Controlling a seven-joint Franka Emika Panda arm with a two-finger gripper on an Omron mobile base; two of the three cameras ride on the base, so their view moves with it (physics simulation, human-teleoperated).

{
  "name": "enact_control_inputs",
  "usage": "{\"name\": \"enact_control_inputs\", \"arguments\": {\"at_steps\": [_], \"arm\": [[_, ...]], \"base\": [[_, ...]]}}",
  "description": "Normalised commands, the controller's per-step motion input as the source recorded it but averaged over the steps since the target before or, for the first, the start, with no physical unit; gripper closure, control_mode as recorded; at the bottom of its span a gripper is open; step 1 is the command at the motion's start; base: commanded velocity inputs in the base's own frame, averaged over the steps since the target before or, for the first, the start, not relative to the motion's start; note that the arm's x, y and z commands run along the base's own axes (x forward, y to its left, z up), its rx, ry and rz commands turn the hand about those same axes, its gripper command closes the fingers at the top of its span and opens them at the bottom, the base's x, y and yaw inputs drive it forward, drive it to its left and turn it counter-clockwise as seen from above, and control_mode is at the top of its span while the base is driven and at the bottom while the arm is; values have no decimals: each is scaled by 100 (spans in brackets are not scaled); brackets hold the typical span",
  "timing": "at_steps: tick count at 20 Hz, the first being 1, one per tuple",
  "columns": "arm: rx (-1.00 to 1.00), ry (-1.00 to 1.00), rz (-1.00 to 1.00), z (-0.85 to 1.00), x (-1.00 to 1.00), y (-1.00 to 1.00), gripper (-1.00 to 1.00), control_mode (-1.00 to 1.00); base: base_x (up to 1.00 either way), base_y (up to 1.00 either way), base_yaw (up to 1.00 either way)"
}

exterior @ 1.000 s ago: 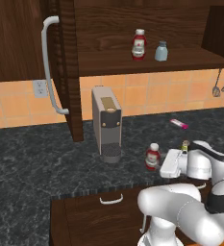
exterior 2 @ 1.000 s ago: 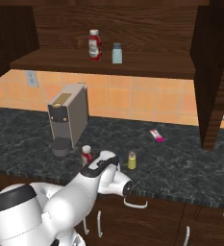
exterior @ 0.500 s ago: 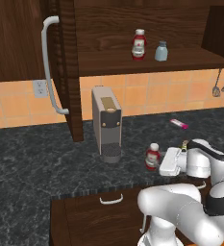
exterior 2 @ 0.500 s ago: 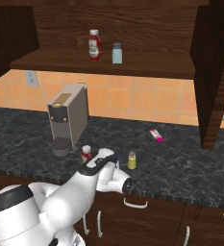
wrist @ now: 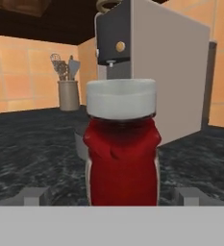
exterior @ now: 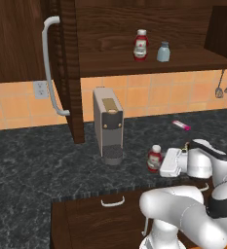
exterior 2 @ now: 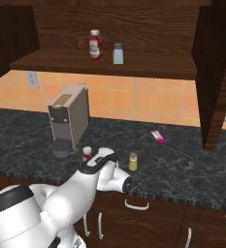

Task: Put the shaker and condiment bottle from the counter next to their counterparts in the cabinet.

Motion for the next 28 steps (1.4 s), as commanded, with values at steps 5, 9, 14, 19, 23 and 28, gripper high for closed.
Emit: {"name": "enact_control_inputs", "arguments": {"at_steps": [5, 9, 14, 19, 23, 28], "arm": [[0, 1, 0, 0, 0, 18, -100, -100], [0, 0, 0, 0, 0, 22, 100, -100], [0, 0, 0, 0, 0, 13, 100, -100], [0, -3, -6, 33, 0, 0, 100, -100], [-2, -1, -14, 100, 0, 0, 100, -100], [-9, 0, -15, 100, 0, 8, 100, -100]], "base": [[0, 0, 0], [0, 0, 0], [0, 0, 0], [0, 0, 0], [0, 0, 0], [0, 0, 0]]}}
